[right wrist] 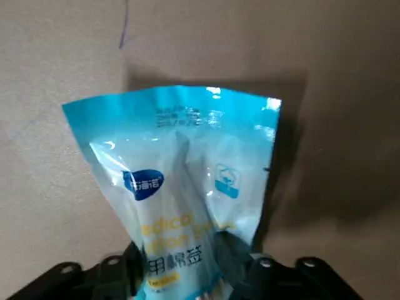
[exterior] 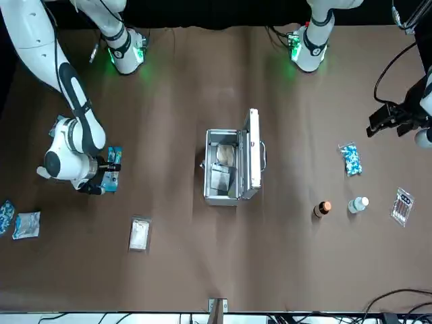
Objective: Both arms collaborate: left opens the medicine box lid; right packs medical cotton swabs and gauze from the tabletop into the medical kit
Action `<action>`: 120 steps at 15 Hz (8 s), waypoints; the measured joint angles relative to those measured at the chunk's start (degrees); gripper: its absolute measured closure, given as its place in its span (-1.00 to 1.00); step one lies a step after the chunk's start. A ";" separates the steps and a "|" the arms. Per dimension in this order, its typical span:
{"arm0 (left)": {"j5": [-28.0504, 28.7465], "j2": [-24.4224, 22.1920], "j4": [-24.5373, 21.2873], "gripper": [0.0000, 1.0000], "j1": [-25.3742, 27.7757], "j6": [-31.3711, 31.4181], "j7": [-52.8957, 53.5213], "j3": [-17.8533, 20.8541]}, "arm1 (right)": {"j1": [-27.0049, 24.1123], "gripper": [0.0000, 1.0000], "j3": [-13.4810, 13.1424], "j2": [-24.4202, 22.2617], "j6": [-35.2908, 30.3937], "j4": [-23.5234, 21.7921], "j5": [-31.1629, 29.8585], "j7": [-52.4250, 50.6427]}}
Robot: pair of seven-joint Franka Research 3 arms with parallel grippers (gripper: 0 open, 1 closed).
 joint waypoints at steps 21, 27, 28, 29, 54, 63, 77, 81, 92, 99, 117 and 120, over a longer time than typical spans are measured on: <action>0.00 0.00 0.00 -1.00 0.01 0.03 0.00 0.00 | 22.03 0.94 0.82 -5.07 -31.01 27.53 4.02 35.02; 0.00 -0.01 0.00 -1.00 0.01 0.04 0.00 0.01 | 31.61 0.95 0.81 -3.49 -19.85 30.80 5.97 46.54; 0.00 -0.01 0.00 -1.00 0.01 0.04 0.00 0.01 | 33.05 0.95 0.82 -2.78 -17.80 31.05 5.99 47.84; 0.00 -0.01 0.00 -1.00 0.02 0.04 0.00 0.02 | 34.41 0.95 0.82 -1.83 -16.01 31.52 6.01 48.73; 0.77 -0.04 0.00 -1.00 0.10 0.04 0.00 0.19 | 44.13 -0.97 -0.07 11.49 -2.01 40.80 6.23 50.93; 0.77 -0.05 0.00 -1.00 0.09 0.04 0.00 0.17 | 28.82 -0.97 -0.93 5.10 -15.99 41.67 2.70 37.54; 3.64 -0.05 -0.02 -1.00 -0.21 0.05 0.00 -0.06 | 20.78 -0.97 -1.30 11.43 -2.56 39.11 -7.47 25.89; 3.71 -0.05 -0.04 -0.99 -0.25 0.05 0.00 -0.09 | 19.29 -0.97 -1.32 13.85 -0.92 39.08 -8.73 23.19; 3.71 -0.05 -0.08 -1.00 -0.25 0.07 0.00 -0.16 | 18.10 -0.97 -2.05 18.20 6.32 38.60 -9.90 23.18; 3.71 -0.05 -0.11 -1.00 -0.25 0.07 0.00 -0.17 | 17.27 -0.97 -2.11 22.27 12.54 38.61 -10.92 22.99; 3.71 -0.05 -0.12 -1.00 -0.24 0.09 0.00 -0.18 | 17.63 0.23 -1.91 22.66 10.66 40.12 -11.06 22.98; 3.71 -0.05 -0.12 -1.00 -0.24 0.10 0.00 -0.18 | 18.93 0.25 -1.13 21.59 5.36 41.13 -11.02 25.53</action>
